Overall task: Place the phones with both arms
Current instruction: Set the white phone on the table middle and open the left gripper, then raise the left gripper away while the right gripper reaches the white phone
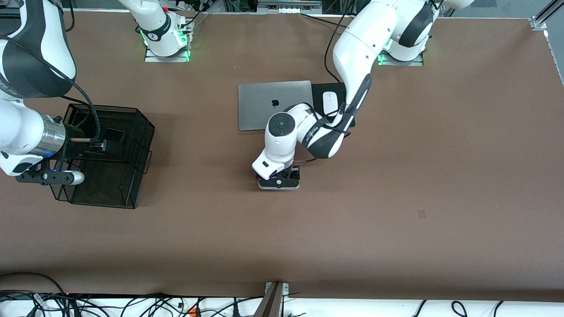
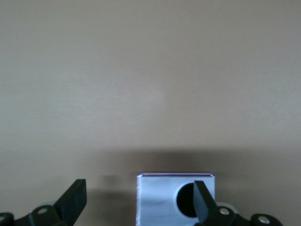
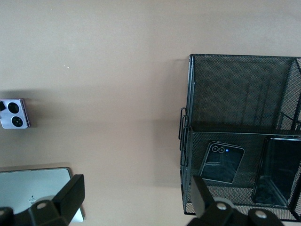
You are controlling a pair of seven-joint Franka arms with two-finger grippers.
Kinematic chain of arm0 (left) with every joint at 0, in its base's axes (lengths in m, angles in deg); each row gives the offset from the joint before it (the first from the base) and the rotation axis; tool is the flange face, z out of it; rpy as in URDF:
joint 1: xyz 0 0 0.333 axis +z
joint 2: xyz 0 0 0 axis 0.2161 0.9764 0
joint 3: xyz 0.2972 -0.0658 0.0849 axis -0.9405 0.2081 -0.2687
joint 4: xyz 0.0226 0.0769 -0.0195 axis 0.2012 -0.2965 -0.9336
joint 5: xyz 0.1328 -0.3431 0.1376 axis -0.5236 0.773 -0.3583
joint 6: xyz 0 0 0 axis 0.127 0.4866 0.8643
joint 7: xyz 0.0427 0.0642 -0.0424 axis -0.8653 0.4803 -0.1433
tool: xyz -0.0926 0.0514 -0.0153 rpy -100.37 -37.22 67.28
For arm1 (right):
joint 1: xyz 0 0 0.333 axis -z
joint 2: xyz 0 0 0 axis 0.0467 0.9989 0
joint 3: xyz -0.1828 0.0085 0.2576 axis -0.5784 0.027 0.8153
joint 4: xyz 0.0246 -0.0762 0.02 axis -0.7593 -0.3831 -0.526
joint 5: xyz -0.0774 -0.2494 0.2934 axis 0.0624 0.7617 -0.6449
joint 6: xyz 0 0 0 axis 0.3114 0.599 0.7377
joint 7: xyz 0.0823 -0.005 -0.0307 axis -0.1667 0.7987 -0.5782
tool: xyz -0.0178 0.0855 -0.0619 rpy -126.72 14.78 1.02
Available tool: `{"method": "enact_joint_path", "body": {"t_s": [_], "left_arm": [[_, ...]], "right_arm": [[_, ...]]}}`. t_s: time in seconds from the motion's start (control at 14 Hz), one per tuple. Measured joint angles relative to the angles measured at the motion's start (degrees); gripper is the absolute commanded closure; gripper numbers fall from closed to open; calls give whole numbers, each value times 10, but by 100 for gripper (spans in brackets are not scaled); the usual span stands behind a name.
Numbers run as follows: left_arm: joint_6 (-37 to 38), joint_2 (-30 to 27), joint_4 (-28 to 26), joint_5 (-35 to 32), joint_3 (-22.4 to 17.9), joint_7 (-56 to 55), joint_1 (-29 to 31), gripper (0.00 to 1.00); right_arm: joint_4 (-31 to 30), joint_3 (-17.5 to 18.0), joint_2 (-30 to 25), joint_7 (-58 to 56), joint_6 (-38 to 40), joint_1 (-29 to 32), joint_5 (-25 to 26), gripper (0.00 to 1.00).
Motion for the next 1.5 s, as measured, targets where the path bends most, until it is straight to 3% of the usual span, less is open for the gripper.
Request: {"method": "enact_joint_path", "body": {"t_s": [0.29, 0.64, 0.86, 1.29, 1.5], "left_arm": [[128, -58, 4, 0, -2, 49, 29, 0], [283, -126, 3, -5, -12, 135, 105, 0], [360, -165, 2, -44, -25, 221, 153, 0], [383, -288, -71, -53, -28, 379, 259, 0], [383, -342, -108, -52, -26, 426, 299, 0]], "right_arm": [[0, 0, 0, 0, 16, 0, 0, 0], [0, 1, 0, 0, 17, 0, 0, 0], [0, 7, 0, 8, 14, -6, 0, 0], [-1, 16, 8, 181, -46, -121, -1, 0], [-7, 17, 32, 208, -76, -173, -2, 0]]}}
